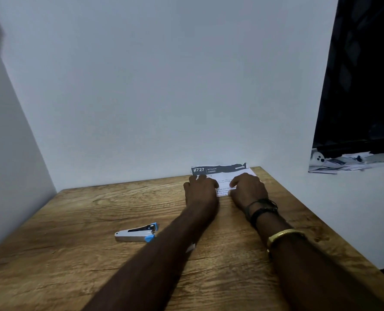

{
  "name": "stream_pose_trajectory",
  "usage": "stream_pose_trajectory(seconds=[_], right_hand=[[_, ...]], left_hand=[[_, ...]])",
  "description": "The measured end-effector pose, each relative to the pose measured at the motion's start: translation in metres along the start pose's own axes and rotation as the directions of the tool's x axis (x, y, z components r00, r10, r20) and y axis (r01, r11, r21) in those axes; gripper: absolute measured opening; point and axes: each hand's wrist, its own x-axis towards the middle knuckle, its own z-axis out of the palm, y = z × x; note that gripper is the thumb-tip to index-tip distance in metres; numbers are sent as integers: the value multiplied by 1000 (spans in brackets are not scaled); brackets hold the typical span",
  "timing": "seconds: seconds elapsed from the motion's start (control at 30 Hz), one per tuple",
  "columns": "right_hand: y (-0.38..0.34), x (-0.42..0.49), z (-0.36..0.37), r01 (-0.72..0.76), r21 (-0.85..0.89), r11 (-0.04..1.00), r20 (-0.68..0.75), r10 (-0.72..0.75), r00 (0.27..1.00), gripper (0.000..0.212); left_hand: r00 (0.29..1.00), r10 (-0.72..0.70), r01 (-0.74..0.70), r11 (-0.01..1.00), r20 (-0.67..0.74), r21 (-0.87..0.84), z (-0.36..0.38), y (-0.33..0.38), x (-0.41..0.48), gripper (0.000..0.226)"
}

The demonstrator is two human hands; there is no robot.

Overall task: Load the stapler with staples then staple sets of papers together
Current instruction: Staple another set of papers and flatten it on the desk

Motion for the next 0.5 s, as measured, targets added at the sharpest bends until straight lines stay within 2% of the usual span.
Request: stream_pose_trajectory(seconds=[0.5], right_hand=[[-2, 16, 16, 48, -83, 995, -7, -49, 999, 20]], left_hand=[[994, -37, 41, 999, 102, -32, 6, -5, 14, 34]])
